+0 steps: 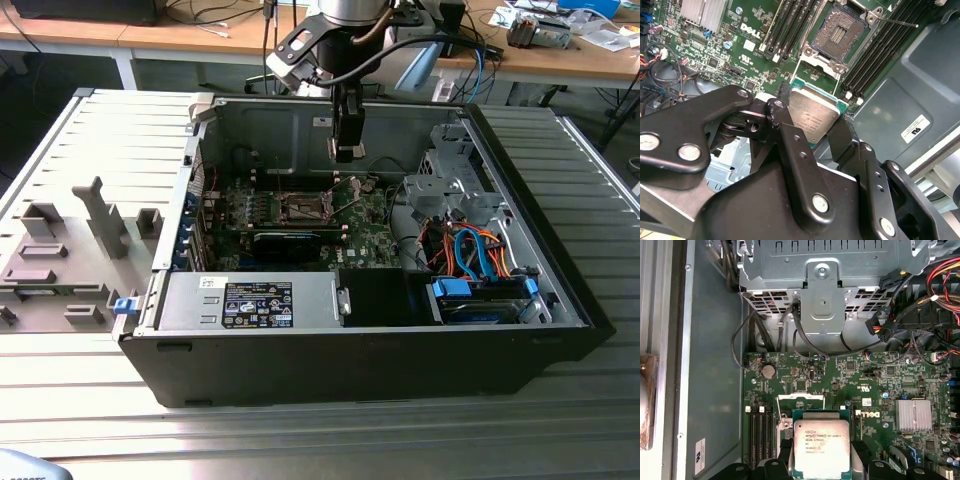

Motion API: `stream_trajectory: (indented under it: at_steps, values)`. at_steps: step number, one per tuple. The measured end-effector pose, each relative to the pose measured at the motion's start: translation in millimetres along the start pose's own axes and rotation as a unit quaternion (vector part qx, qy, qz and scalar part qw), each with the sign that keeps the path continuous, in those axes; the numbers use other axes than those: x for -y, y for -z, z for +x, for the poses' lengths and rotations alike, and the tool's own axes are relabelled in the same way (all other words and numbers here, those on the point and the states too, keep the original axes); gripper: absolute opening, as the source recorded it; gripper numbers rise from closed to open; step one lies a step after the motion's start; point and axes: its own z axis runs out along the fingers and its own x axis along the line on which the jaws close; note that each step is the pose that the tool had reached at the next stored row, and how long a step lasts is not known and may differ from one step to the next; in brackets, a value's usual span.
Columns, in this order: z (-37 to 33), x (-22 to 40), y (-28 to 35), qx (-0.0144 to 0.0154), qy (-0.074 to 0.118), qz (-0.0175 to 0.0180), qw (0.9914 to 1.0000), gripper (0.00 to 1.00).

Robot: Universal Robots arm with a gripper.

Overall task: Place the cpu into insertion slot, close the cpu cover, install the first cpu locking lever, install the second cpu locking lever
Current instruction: 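Place the cpu into insertion slot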

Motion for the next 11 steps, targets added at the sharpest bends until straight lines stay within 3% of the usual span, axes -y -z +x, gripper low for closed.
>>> stream_trajectory:
  at_steps: [11]
  values:
    - [0.0, 0.1, -1.1, 0.0000, 0.000, 0.0000, 1.00000, 0.54]
